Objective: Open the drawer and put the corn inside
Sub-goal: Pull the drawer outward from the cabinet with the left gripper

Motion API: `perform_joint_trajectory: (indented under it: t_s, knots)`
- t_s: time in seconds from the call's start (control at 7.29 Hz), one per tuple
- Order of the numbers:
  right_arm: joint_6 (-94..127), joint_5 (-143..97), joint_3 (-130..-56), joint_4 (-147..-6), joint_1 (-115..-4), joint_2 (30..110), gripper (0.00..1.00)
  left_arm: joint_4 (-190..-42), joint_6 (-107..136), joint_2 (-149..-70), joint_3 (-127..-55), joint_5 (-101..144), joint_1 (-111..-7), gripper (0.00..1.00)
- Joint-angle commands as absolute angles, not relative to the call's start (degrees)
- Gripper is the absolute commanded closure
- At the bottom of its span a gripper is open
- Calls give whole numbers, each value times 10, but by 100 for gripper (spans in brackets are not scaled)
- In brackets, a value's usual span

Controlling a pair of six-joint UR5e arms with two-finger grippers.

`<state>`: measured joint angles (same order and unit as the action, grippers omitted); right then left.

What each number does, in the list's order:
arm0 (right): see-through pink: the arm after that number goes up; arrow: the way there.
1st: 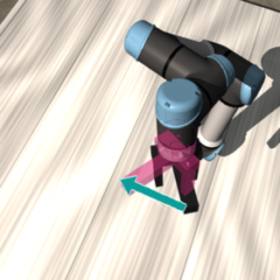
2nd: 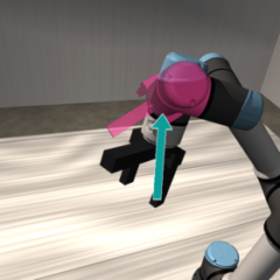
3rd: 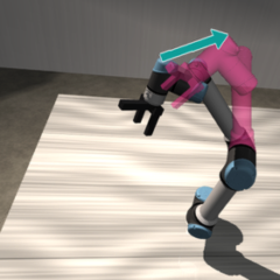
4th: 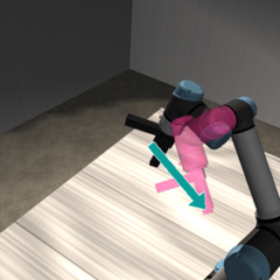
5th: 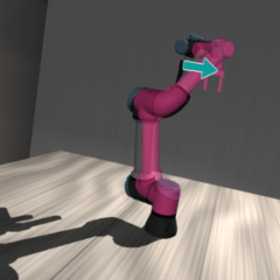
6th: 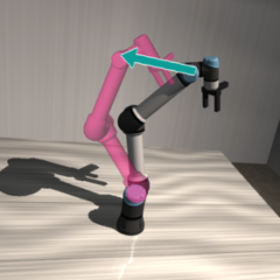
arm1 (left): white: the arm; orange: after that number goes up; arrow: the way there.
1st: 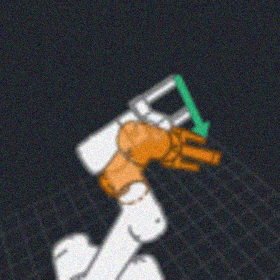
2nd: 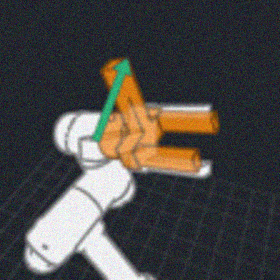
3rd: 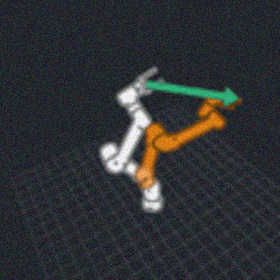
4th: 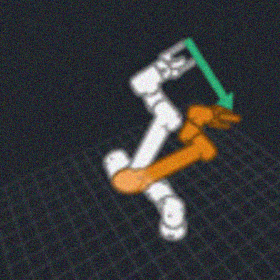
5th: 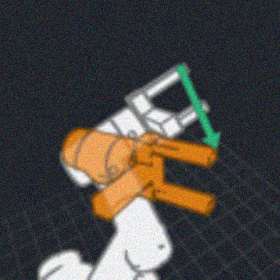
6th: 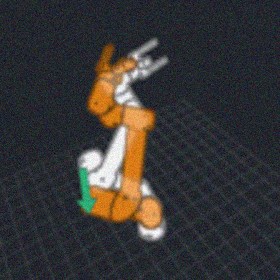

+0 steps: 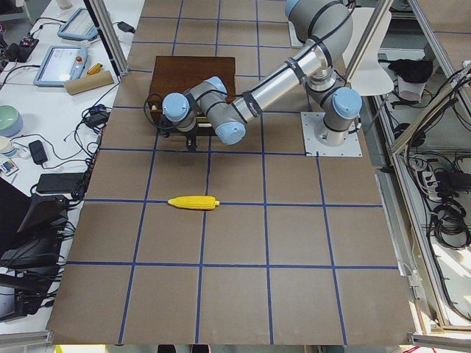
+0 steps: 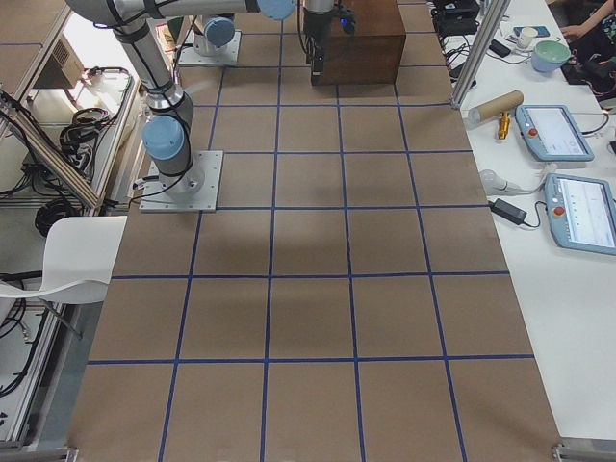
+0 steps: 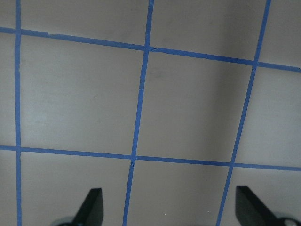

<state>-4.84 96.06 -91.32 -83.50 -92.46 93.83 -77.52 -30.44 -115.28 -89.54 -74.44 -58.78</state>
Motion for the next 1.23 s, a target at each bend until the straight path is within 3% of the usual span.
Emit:
perform_joint_trajectory:
  t_s: [0.0, 1.1]
  knots:
    - [-48, 961, -913, -835, -925, 939, 0, -774, -332, -1153, -896, -744, -565, 0]
    - [-48, 961, -913, -835, -925, 938, 0, -774, -348, -1154, -888, -744, -518, 0]
